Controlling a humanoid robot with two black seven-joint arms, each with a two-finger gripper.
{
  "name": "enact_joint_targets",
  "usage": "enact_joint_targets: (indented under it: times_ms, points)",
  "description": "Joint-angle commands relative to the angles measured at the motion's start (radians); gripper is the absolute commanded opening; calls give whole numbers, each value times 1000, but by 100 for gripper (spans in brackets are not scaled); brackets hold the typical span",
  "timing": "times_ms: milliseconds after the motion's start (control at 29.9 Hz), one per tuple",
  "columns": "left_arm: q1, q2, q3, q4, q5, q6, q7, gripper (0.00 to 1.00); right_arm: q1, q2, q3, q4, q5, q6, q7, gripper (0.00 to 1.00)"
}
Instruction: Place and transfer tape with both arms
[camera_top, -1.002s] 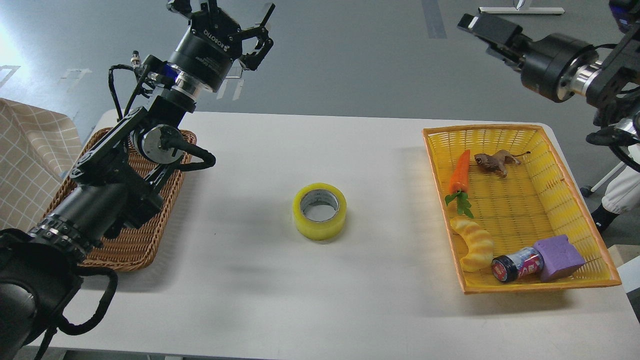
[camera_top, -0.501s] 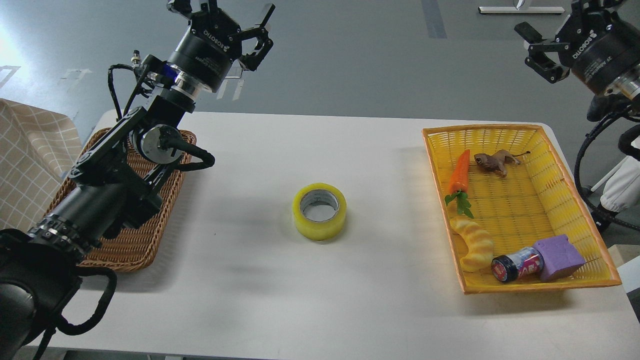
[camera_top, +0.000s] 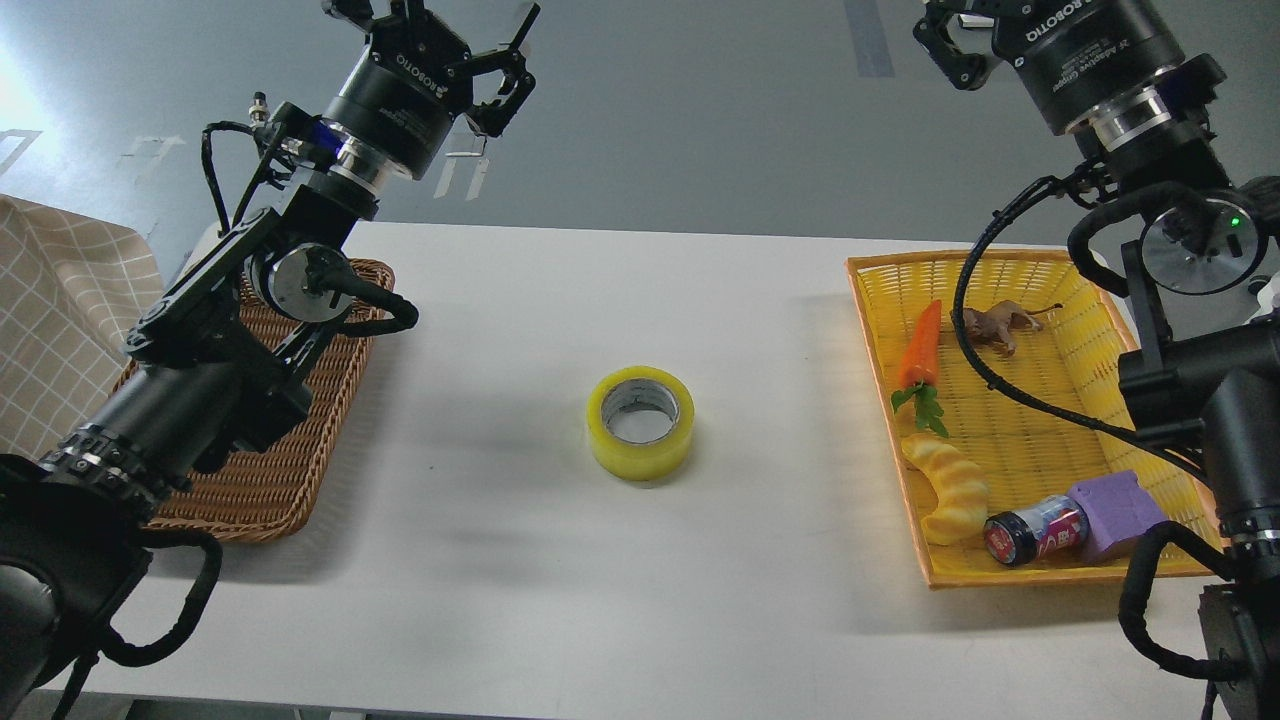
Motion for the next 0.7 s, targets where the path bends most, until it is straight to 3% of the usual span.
enact_joint_targets:
  times_ms: [0,668]
  points:
    - [-2,5,0,-11,0,0,0,98,0,53,7,-8,51,0,-8,100]
    - [-14,33,-3,-19,-2,0,-2,98,-60,73,41,-84,72,0,-8,100]
